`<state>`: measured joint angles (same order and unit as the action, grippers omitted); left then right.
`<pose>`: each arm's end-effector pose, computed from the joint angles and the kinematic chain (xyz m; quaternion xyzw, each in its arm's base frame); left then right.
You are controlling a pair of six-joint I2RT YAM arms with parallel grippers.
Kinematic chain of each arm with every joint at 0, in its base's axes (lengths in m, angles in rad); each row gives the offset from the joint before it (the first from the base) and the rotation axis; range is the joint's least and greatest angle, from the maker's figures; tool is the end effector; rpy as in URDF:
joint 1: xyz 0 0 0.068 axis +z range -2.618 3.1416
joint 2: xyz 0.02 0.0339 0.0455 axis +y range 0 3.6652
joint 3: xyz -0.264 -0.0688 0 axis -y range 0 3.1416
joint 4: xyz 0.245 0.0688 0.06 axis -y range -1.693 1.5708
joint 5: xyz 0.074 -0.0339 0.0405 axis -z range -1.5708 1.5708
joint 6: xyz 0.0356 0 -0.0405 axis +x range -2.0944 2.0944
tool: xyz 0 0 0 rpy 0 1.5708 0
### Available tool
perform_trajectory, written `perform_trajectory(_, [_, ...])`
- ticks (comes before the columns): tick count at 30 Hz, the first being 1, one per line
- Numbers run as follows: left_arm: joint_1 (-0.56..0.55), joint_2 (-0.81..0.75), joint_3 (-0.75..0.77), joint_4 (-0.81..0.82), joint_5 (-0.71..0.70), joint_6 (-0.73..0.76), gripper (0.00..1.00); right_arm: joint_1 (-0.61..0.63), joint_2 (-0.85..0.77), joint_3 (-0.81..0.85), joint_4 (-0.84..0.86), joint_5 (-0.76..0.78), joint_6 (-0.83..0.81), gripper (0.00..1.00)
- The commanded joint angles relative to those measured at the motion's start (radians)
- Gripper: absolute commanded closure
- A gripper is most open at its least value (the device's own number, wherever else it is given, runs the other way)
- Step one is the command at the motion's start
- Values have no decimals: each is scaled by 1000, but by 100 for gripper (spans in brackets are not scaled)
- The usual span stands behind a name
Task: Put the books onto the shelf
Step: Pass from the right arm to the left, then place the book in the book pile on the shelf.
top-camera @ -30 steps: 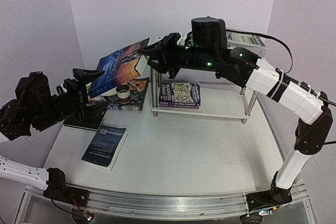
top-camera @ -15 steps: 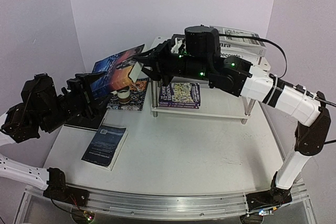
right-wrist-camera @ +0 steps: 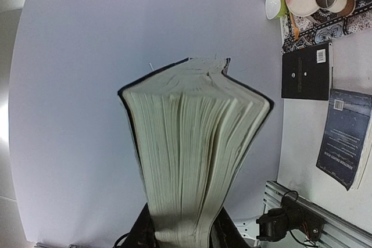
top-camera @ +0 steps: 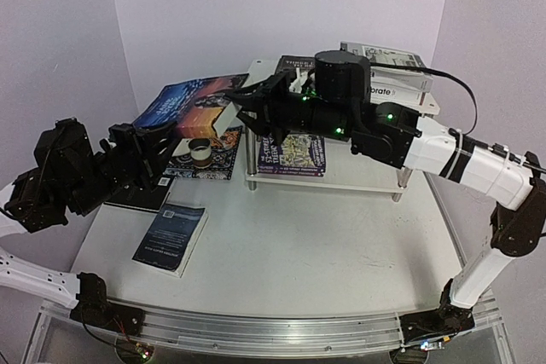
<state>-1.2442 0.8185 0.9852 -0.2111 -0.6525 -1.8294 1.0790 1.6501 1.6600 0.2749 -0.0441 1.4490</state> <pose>0.0761 -0.1573 0.4015 -0.4096 0.5915 -0.6465 0.2537 0.1830 0.3449 0.4699 0.0929 0.5925 0.7667 0.2290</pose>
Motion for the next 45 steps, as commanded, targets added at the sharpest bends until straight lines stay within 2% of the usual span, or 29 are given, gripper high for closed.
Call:
perform_trajectory(1, [12,-20,38,10,-76,129,100,7,-140,-17,180,-20,-8,93])
perform_trajectory(2, [11,-19,42,10,-73,149,100,6,-147,-28,174,-19,-10,87])
perform_trajectory(5, [11,-14,60,9,-60,204,100,6,-168,-70,165,-11,-18,47])
perform_trajectory(6, [11,-15,65,7,-58,219,100,6,-174,-82,163,-7,-16,37])
perform_trajectory(10, [11,-22,90,-19,-54,294,100,7,-199,-121,131,4,-15,16])
perform_trajectory(14, [11,-38,122,-69,-47,416,100,6,-245,-146,-7,15,-34,3])
perform_trajectory(17, [11,-45,171,-184,-56,471,100,6,-291,-193,-85,32,-59,2])
perform_trajectory(20, [11,-52,197,-221,-51,536,100,5,-344,-250,-156,44,-125,2])
perform_trajectory(26, [11,-42,269,-252,-7,660,100,5,-431,-317,-393,118,-401,2])
perform_trajectory(35, [12,26,431,-270,54,824,100,6,-520,-492,-480,230,-572,2])
perform_trajectory(39, [11,69,508,-289,79,865,100,5,-505,-504,-555,234,-648,2])
perform_trajectory(45, [13,132,601,-291,129,910,100,5,-467,-526,-603,247,-844,3])
